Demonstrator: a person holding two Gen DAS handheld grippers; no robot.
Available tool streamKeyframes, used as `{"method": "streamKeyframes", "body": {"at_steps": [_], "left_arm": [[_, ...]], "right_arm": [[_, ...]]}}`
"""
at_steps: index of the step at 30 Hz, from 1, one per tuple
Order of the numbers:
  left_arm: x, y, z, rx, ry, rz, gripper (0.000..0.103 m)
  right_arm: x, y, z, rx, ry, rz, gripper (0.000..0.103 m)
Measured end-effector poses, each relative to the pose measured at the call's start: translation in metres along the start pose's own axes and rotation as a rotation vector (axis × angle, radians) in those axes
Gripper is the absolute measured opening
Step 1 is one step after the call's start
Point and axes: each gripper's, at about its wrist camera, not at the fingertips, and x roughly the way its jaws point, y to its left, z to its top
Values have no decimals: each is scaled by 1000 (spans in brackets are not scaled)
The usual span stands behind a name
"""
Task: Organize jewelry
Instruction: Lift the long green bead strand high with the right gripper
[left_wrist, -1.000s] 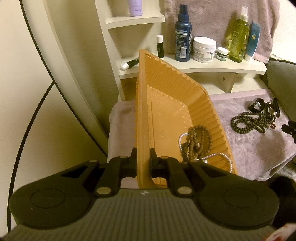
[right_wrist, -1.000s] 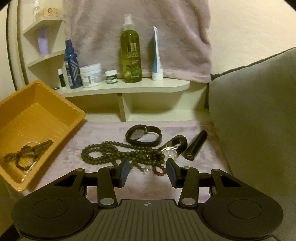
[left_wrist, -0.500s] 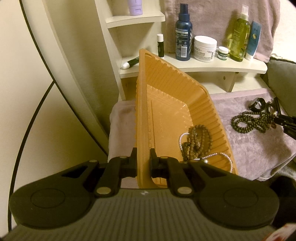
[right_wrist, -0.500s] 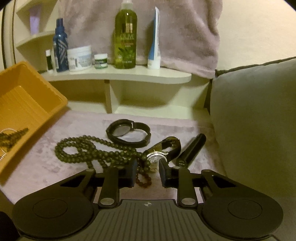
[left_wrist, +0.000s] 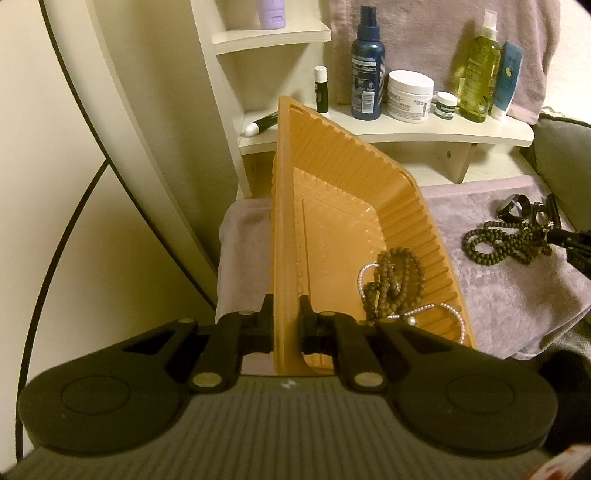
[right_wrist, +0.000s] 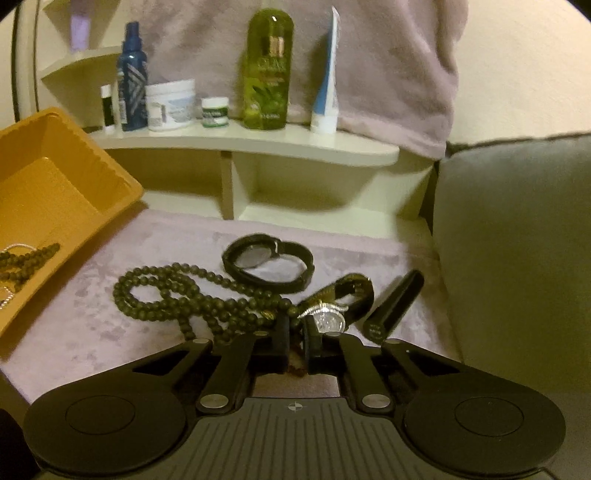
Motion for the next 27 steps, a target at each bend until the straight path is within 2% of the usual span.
{"method": "streamKeyframes", "body": {"at_steps": [8,27], "left_arm": [[0,0,0,1,-1,1,10],[-2,-1,1,10,-6,-4,10]], "right_arm": [[-44,19,24,-73,-133,13,7],[-126,43,114,-209,-436,106,6]]}}
